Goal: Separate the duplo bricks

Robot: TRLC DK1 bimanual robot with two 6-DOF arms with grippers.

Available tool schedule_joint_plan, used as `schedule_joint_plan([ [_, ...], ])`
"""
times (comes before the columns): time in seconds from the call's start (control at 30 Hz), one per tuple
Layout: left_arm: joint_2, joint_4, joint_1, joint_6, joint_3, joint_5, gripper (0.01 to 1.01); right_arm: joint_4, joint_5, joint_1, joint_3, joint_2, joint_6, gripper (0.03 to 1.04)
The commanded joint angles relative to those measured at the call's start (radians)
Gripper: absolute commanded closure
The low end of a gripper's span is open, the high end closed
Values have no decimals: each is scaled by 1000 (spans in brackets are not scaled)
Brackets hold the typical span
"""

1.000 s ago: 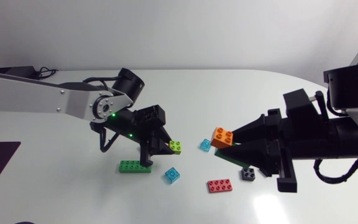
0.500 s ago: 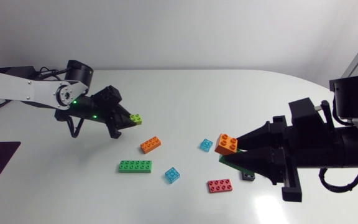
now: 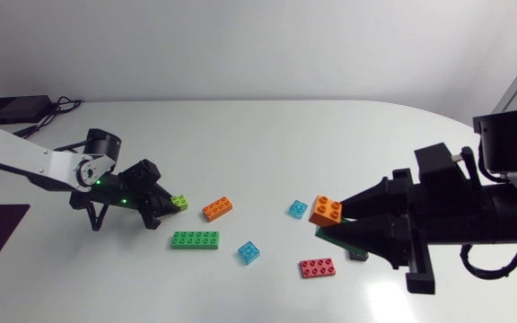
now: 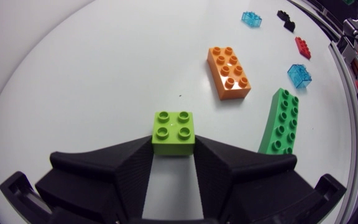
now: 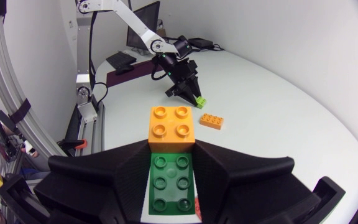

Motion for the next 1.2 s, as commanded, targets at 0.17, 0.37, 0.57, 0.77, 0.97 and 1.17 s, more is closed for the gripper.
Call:
schedule_joint_plan([
  [0.17, 38, 34, -14, 23, -67, -16, 718, -15, 6, 8, -21, -21, -3, 767],
  [0.37, 11, 34, -12, 25, -81, -16, 393, -12, 8, 11, -24, -20, -1, 767],
  [0.57, -50, 33, -15, 15, -87, -16, 166, -12, 14, 17, -26, -21, 1, 767],
  [0.77, -179, 22, -44, -55, -67, -14, 128, -8, 41, 43, -35, -27, 1, 767],
  [0.97, -362, -125, -162, -109, -18, 38, 125, 3, 44, 48, -50, -17, -13, 767],
  [1.17, -431, -328, -311, -124, 80, 158, 126, 18, 46, 69, -65, -1, -22, 767],
])
